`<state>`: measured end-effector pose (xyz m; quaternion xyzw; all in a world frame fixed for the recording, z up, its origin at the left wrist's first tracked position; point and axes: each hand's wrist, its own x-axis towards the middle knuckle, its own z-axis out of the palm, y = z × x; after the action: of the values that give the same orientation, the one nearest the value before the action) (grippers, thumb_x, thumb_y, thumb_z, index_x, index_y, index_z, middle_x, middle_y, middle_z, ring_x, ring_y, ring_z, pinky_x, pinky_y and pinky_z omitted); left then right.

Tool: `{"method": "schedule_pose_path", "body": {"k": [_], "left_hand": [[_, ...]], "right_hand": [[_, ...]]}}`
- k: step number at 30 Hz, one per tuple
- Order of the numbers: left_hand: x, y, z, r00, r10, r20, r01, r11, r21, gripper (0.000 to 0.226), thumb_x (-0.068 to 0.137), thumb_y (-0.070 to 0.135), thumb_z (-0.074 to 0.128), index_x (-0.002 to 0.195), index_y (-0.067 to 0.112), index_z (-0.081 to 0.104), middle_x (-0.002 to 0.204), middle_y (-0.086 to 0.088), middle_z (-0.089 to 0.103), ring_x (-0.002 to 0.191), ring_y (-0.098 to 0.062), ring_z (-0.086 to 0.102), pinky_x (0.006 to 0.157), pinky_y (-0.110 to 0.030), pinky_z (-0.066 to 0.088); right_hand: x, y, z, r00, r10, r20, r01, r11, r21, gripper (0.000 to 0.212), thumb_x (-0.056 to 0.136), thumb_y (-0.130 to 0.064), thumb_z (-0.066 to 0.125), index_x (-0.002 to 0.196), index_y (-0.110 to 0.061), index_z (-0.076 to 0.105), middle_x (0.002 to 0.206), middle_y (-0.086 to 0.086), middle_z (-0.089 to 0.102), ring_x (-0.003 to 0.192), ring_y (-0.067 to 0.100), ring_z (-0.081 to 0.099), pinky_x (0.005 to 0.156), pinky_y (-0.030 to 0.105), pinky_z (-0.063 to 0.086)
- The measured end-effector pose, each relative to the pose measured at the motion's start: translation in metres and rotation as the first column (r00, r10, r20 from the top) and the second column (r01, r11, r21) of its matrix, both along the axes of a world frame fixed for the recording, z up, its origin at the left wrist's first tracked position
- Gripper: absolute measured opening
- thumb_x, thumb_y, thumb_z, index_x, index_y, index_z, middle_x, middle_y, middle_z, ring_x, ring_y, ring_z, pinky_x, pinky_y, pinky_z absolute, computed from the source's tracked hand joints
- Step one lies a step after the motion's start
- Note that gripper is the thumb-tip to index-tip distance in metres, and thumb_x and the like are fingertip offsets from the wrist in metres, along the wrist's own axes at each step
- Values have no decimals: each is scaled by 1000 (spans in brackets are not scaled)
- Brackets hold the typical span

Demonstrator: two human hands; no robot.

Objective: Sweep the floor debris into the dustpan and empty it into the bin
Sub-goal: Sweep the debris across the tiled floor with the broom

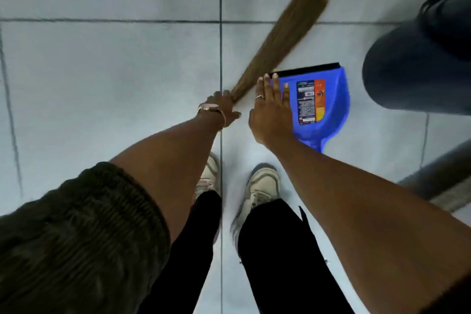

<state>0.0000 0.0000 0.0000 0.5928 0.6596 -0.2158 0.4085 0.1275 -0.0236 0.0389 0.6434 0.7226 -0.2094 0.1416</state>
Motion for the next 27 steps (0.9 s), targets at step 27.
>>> {"method": "schedule_pose_path", "body": {"k": [27], "left_hand": [[-201, -136, 289, 728, 670, 146, -662, 631, 404, 39, 99, 45, 32, 133, 27, 42, 111, -5, 61, 94, -31, 63, 75, -42, 54]], "right_hand": [[-196, -38, 300, 825, 534, -182, -540, 842, 24, 75, 95, -27, 40, 152, -4, -4, 162, 14, -5, 151, 28, -7, 122, 44, -7]]}}
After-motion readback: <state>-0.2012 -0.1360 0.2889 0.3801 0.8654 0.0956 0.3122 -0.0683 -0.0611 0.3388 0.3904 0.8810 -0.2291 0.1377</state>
